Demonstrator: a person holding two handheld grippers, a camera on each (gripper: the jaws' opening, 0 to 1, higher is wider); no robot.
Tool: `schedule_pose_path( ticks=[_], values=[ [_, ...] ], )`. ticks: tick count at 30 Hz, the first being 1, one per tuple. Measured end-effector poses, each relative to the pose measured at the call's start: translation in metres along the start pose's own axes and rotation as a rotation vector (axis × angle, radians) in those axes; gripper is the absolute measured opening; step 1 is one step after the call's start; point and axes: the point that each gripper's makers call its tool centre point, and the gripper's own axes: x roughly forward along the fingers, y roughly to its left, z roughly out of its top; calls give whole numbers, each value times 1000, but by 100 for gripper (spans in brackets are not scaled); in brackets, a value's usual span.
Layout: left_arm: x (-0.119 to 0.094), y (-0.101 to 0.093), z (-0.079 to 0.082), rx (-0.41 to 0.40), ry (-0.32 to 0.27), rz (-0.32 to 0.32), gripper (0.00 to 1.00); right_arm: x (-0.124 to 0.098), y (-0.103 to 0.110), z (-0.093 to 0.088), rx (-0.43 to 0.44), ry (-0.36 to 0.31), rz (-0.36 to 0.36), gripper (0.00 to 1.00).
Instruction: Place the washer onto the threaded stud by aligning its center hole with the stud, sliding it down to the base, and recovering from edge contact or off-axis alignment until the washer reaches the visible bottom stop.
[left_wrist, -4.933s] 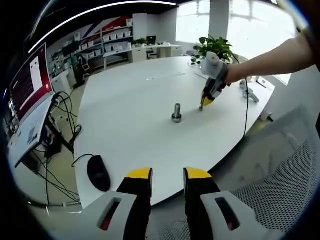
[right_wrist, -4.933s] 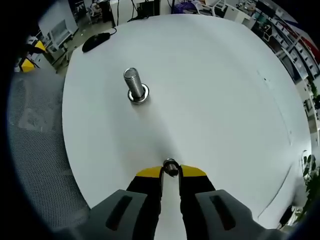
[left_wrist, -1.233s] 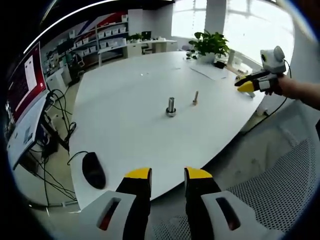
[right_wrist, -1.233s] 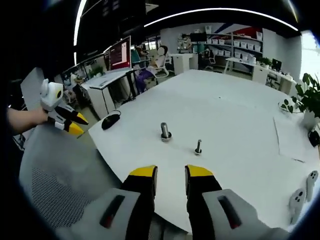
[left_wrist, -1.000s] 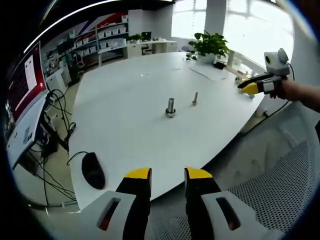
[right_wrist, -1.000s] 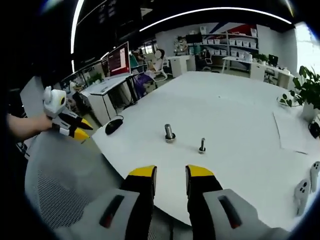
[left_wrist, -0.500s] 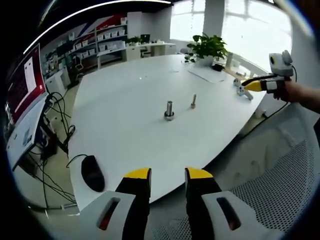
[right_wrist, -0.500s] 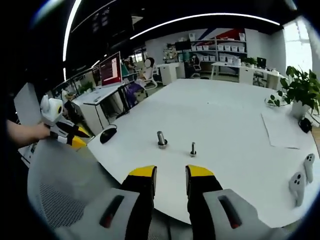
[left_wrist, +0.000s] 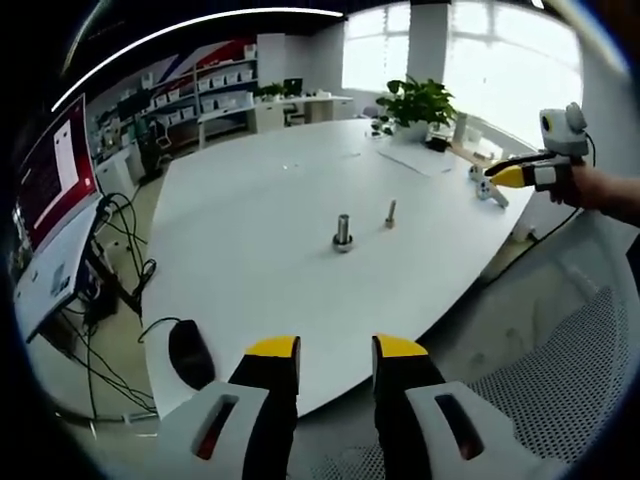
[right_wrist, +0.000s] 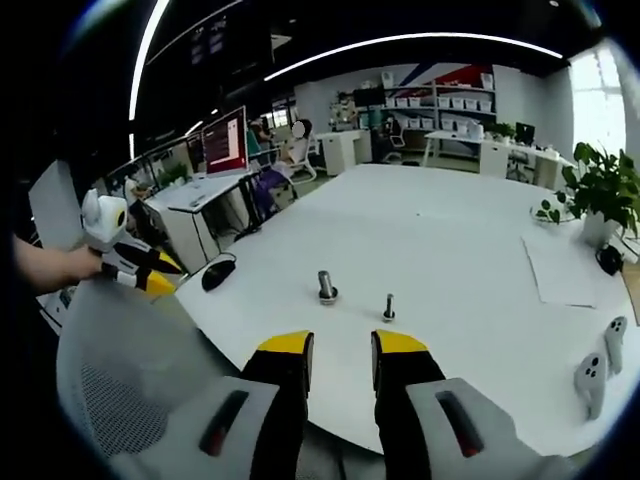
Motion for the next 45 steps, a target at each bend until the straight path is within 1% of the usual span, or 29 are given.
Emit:
schedule_pose_path(
  ticks=[3, 4, 6, 8, 12, 14, 17, 21, 24, 27, 29, 31, 36, 45],
  values=[
    [-1, 2, 2, -4, -11, 11, 27, 1, -1, 1, -3, 2, 1, 26],
    [-1, 3, 2, -8, -14, 13, 27, 1, -1, 3, 11, -4, 5, 26],
    [-1, 3, 1, -11, -9, 15, 27, 0, -1, 5, 24, -14, 5, 27],
    [0, 3, 1, -5, -2, 14, 27, 0, 0, 3, 50, -11, 6, 27],
    [0, 3, 0, -8, -2, 16, 27, -2, 3, 2, 55, -19, 12, 29],
    [0, 4, 1, -3, -3, 21, 27, -1, 0, 4, 39, -27, -4, 30],
    [0, 4, 0, -3, 1, 20, 27, -1, -6, 2, 36, -22, -35, 31],
    [0, 3, 0, 0, 4, 19, 27, -3, -16, -8, 39, 5, -77, 32],
    [0, 2, -1, 3, 11, 20, 27, -4, -19, -12, 59, 17, -83, 32],
    [0, 2, -2, 1, 13, 20, 27, -5, -22, -15, 53, 23, -99, 32],
    [0, 1, -3, 5, 19, 21, 27, -5, -24, -19, 27, 46, -113, 32],
    [1, 2, -4, 5, 21, 22, 27, -4, -24, -23, 21, 61, -111, 32],
    [0, 2, -4, 0, 20, 25, 27, -5, -25, -22, 28, 53, -116, 32],
    [1, 2, -6, -6, 27, 16, 27, -6, -28, -27, 57, 72, -131, 32]
  ],
)
